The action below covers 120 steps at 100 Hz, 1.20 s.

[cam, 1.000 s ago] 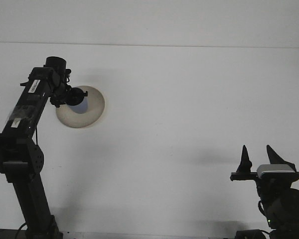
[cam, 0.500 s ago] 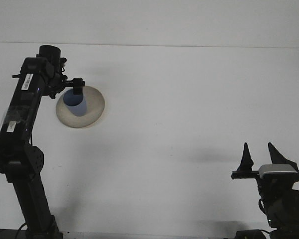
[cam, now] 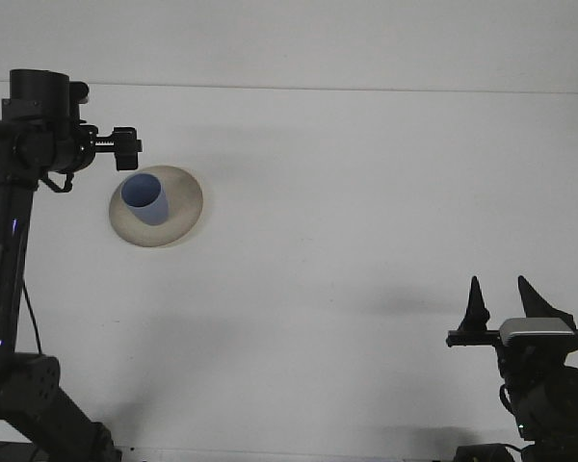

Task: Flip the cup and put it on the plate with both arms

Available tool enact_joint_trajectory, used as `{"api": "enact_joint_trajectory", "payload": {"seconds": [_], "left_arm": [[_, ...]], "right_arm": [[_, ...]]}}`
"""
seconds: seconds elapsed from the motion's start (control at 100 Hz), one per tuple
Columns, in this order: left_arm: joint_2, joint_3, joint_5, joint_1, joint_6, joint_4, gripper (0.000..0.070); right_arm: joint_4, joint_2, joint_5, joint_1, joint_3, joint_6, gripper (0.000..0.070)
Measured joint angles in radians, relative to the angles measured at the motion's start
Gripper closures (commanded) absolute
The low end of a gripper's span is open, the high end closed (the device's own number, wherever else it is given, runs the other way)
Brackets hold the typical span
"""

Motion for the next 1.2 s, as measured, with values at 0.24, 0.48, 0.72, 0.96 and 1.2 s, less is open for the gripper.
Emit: {"api": "enact_joint_trajectory", "payload": {"seconds": [0.24, 0.48, 0.72, 0.96, 1.2], "left_arm": [[-0.253, -0.192, 0.0, -0.105, -0.002, 0.073, 0.0127], [-0.598, -0.666, -0.002, -0.186, -0.057, 0.358, 0.0127], [-0.989, -1.209, -0.01, -0.209, -0.074, 0.7, 0.0126], [-1.317, -1.63, -0.061, -0.209, 0.006, 0.897, 0.0128], [-1.431, -1.664, -0.061, -0.209, 0.004, 0.935, 0.013]], "right_arm": [[0.0, 0.0, 0.0, 0.0, 0.0, 0.0, 0.0237], [0.0, 0.0, 0.0, 0.0, 0.0, 0.0, 0.0237], [0.0, 0.0, 0.0, 0.0, 0.0, 0.0, 0.0237], [0.0, 0.0, 0.0, 0.0, 0.0, 0.0, 0.0237], [0.0, 0.0, 0.0, 0.0, 0.0, 0.0, 0.0237]]}}
